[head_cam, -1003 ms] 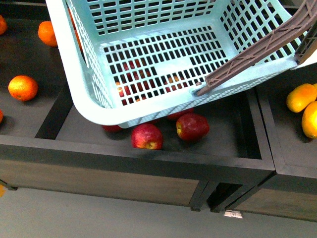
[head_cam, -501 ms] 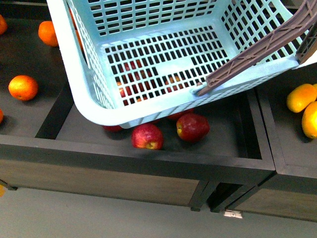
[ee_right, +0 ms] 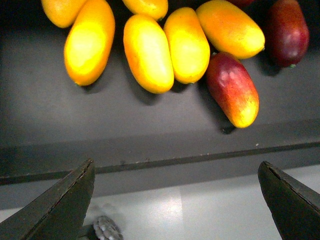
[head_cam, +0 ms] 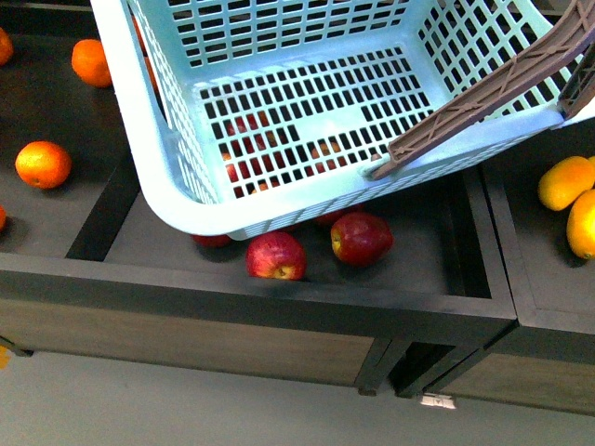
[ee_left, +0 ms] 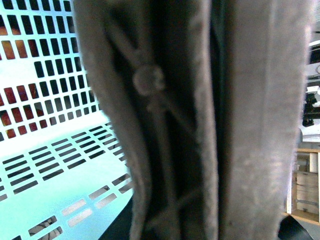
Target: Pick mango and avocado into basket
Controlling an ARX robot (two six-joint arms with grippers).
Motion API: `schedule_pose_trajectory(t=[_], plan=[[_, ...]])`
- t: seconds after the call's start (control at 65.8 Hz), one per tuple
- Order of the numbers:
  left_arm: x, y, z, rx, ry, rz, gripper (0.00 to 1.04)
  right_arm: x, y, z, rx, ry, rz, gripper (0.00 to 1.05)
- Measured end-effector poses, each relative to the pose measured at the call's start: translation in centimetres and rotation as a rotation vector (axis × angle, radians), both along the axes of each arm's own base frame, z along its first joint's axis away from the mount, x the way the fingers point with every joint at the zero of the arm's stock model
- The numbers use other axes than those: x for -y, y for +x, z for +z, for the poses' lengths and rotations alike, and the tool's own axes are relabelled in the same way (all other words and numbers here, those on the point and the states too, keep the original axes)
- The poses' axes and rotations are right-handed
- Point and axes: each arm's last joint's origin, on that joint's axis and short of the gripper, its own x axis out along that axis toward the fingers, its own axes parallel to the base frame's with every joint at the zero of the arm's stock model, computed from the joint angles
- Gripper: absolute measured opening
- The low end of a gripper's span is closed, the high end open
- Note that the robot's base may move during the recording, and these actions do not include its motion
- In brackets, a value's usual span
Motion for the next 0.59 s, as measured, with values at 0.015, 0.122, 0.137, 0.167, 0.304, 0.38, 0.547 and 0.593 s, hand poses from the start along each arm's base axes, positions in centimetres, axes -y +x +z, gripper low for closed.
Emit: schedule_pose_trajectory(t=[0.015,0.122,0.137,0.167,0.304,0.38,0.547,0.593], plan=[[0.0,0.0,0.0,0.000,0.000,0.001,0.15,0.2,0.3,-0.2,-0.004,-0.001,0.000,0.96],[0.0,0.0,0.0,0.000,0.000,0.001,0.15,1.5,2.5,-2.8,-0.050,0.002,0.014,0.96],[0.0,0.0,0.0,0.000,0.000,0.001,0.15,1.6,2.7,-3.1,-0.055,0.002,0.015,0.96],[0.0,0.0,0.0,0.000,0.000,0.001,0.15,1.8,3.2,-3.9,-0.071,0.003,0.021,0.96],[0.0,0.0,0.0,0.000,0.000,0.001,0.15,2.1,5.3,-6.5,-0.117,0.023,0.065,0.96],[0.0,0.0,0.0,0.000,0.000,0.001,0.15,2.1,6.7,-7.7,-0.127,0.036,0.092,0.96],[0.0,0.0,0.0,0.000,0.000,0.000,0.15,2.1,9.1,-9.0,-0.137,0.049,0.133,0.96],[0.0,0.0,0.0,0.000,0.000,0.001,0.15,2.3,9.7,-9.2,-0.137,0.048,0.138,0.96]])
